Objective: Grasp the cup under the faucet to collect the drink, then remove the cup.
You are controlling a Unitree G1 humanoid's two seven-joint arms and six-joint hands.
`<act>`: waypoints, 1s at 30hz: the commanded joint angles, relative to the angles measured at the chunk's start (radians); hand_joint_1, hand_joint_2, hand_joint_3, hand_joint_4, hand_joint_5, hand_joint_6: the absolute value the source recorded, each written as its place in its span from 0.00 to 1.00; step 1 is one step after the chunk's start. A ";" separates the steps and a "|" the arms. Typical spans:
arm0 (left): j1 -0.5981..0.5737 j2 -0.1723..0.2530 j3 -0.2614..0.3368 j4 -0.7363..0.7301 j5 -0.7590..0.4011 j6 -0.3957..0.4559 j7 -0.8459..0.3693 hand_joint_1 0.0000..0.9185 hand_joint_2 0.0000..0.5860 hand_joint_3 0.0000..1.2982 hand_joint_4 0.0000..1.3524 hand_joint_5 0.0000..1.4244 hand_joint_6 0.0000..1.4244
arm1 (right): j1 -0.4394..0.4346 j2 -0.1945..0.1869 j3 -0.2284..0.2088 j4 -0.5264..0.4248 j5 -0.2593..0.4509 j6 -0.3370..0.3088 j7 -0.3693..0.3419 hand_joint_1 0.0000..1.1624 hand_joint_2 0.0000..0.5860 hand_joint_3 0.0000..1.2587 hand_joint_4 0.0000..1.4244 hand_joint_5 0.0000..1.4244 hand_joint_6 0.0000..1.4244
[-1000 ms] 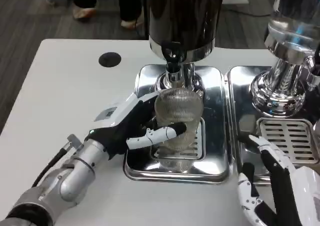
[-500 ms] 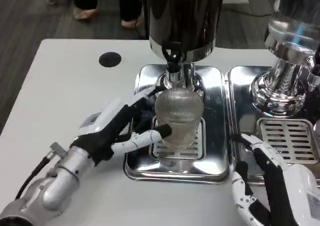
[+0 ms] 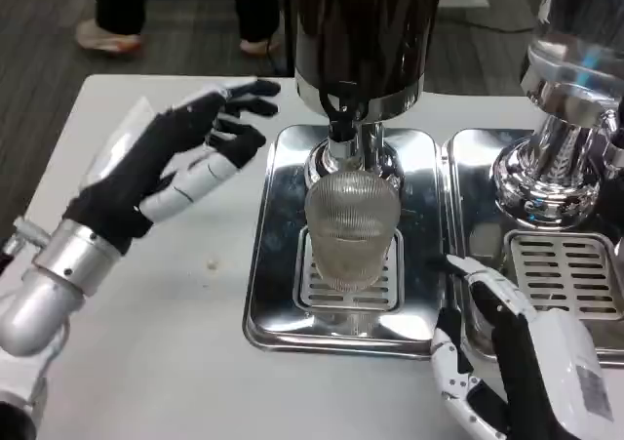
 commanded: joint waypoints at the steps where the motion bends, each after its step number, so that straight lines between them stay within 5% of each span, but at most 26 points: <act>1: -0.067 -0.014 0.030 -0.065 -0.123 0.081 -0.191 0.00 0.18 0.26 0.27 0.35 0.56 | -0.017 0.001 0.015 0.022 -0.002 0.002 0.006 0.39 1.00 0.23 0.15 0.13 0.19; 9: -0.120 -0.043 0.060 -0.141 -0.171 0.165 -0.329 0.00 0.17 0.27 0.26 0.29 0.44 | -0.033 -0.001 0.024 0.026 -0.001 0.007 0.018 0.39 1.00 0.23 0.15 0.13 0.19; 15: -0.145 -0.026 0.044 -0.192 -0.149 0.211 -0.402 0.00 0.12 0.29 0.27 0.28 0.36 | -0.036 0.010 0.031 0.040 0.011 0.004 0.011 0.39 1.00 0.23 0.15 0.13 0.19; 30: -0.140 0.000 0.044 -0.248 -0.125 0.221 -0.487 0.00 0.11 0.31 0.29 0.30 0.32 | -0.057 0.020 0.037 0.070 0.021 -0.001 -0.002 0.39 0.99 0.23 0.15 0.13 0.19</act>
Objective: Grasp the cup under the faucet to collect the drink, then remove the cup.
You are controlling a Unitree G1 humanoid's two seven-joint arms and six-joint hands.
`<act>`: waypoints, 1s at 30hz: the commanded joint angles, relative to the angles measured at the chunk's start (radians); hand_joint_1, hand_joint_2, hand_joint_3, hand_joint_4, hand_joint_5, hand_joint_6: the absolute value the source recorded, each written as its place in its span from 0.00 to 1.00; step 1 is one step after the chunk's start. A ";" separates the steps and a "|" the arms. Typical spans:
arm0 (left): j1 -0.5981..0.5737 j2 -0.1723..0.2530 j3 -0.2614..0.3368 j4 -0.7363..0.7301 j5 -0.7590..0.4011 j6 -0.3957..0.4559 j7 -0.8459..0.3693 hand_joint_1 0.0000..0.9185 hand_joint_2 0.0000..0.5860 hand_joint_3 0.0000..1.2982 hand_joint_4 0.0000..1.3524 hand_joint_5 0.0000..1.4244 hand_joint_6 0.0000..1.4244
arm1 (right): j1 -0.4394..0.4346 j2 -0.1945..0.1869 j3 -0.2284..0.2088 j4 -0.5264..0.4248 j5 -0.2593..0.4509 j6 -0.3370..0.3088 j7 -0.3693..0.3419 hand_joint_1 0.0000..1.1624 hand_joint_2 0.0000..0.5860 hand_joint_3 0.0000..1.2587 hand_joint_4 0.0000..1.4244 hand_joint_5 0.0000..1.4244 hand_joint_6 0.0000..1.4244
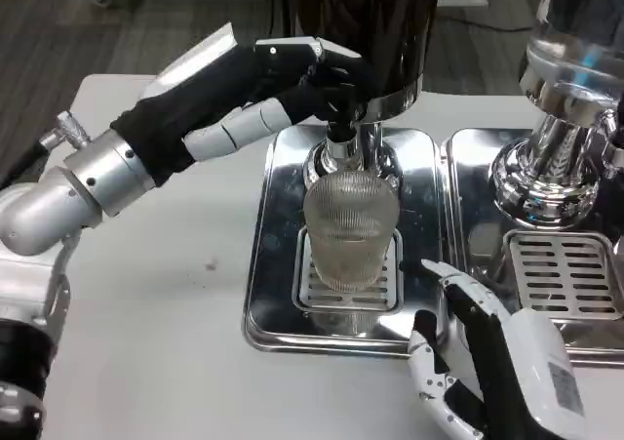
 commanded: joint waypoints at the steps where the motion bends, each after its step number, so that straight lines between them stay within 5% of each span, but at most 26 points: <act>1: -0.001 0.022 0.008 -0.029 0.004 -0.018 -0.021 0.00 0.11 0.31 0.29 0.30 0.32 | -0.013 0.006 0.000 0.013 0.006 -0.001 -0.013 0.39 0.99 0.23 0.15 0.13 0.19; 30: 0.089 0.026 0.014 -0.120 -0.066 0.011 -0.115 0.00 0.12 0.32 0.30 0.29 0.29 | -0.016 -0.001 -0.012 0.009 0.029 0.004 -0.005 0.38 0.99 0.23 0.15 0.13 0.19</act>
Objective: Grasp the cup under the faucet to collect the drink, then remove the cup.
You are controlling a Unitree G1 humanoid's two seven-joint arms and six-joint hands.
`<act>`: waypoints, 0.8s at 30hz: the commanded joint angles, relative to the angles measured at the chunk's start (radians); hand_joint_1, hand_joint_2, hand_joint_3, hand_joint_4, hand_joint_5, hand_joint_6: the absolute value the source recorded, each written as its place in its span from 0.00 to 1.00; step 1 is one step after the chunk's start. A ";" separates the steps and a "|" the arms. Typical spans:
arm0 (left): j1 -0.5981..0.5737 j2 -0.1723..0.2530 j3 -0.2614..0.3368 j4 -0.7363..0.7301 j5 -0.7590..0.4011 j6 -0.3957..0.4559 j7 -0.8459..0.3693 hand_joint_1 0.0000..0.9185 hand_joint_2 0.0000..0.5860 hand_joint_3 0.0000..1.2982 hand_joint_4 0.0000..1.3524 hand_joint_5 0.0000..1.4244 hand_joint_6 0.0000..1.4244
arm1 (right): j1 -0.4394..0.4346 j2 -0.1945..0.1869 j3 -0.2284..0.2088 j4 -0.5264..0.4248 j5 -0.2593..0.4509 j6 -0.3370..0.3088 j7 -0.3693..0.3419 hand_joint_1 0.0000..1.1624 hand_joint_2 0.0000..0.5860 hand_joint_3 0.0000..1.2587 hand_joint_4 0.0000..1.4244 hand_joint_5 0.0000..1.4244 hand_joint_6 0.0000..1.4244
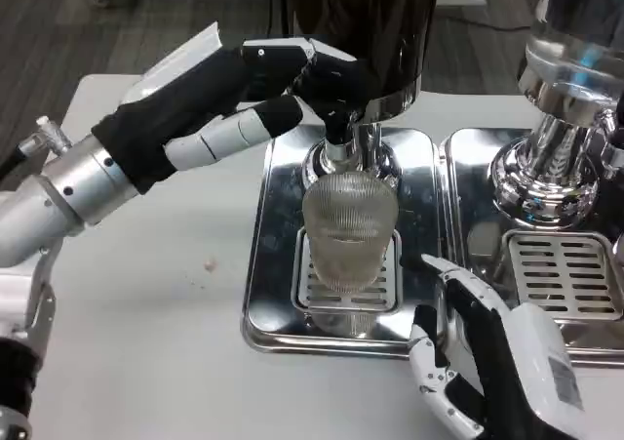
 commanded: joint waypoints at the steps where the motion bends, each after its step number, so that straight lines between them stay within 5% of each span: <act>1: 0.028 0.008 -0.017 -0.021 0.013 0.011 -0.034 0.00 0.12 0.32 0.30 0.29 0.29 | 0.003 0.002 -0.009 -0.003 0.010 0.004 -0.005 0.38 0.99 0.23 0.15 0.13 0.19; 24: 0.043 0.044 -0.052 -0.057 0.073 -0.059 -0.009 0.00 0.12 0.32 0.30 0.29 0.29 | -0.025 0.023 -0.025 0.002 0.059 0.032 0.012 0.38 0.95 0.22 0.14 0.13 0.17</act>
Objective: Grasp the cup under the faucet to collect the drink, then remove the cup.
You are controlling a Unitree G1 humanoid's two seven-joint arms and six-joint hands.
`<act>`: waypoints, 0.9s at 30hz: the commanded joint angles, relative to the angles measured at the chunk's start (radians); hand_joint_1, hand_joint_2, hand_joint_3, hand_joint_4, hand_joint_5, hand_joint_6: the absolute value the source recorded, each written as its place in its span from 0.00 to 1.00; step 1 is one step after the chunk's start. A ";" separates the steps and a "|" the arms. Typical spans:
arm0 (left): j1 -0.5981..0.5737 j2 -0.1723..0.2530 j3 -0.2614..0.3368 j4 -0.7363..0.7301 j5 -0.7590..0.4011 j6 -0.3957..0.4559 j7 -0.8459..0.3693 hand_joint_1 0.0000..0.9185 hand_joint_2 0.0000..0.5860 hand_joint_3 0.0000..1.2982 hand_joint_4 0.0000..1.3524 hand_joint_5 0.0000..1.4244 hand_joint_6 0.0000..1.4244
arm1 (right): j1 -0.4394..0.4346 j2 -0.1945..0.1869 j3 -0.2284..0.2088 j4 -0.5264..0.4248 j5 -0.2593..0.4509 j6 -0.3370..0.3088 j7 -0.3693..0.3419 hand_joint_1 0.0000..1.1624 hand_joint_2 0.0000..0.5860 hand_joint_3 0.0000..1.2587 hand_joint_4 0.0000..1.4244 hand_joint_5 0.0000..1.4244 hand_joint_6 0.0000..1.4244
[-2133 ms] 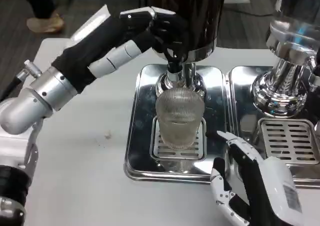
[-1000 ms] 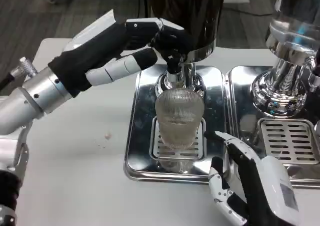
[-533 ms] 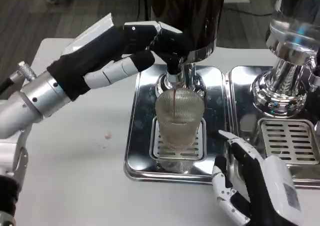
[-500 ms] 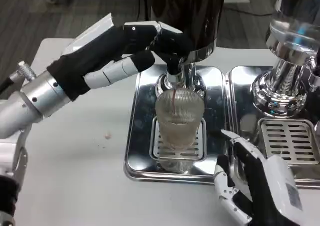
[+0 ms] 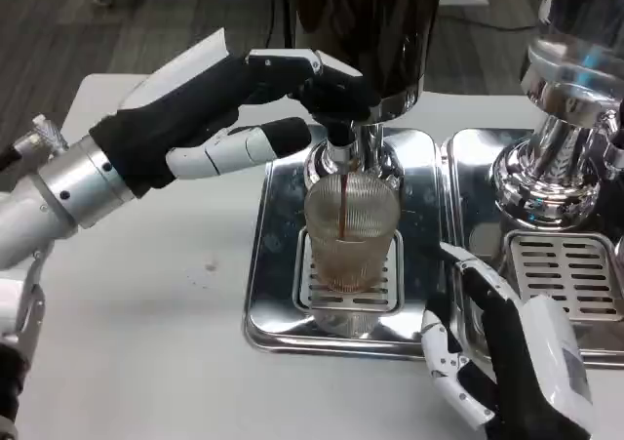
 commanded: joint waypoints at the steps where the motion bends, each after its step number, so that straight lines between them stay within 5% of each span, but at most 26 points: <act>1: 0.029 0.009 -0.030 -0.013 0.030 -0.018 -0.029 0.00 0.12 0.32 0.30 0.29 0.29 | -0.005 0.006 -0.003 0.002 0.007 0.009 0.005 0.38 0.95 0.22 0.14 0.13 0.17; 6: 0.038 0.009 -0.033 -0.016 0.026 -0.017 -0.028 0.00 0.12 0.32 0.30 0.29 0.29 | -0.007 0.016 -0.006 0.000 0.036 0.019 0.024 0.38 0.88 0.21 0.13 0.12 0.17; 12: 0.043 0.007 -0.034 -0.016 0.023 -0.018 -0.025 0.00 0.13 0.32 0.30 0.29 0.29 | -0.019 0.025 -0.010 -0.004 0.053 0.021 0.041 0.41 0.52 0.11 0.10 0.13 0.19; 17: 0.045 0.006 -0.036 -0.019 0.020 -0.014 -0.025 0.00 0.13 0.32 0.30 0.29 0.29 | -0.041 0.035 -0.011 -0.002 0.070 0.041 0.068 0.42 0.42 0.00 0.03 0.12 0.21; 27: 0.045 0.005 -0.036 -0.020 0.018 -0.009 -0.023 0.00 0.13 0.32 0.30 0.29 0.29 | -0.128 0.058 -0.011 0.030 0.115 0.114 0.136 0.42 0.38 0.00 0.00 0.09 0.22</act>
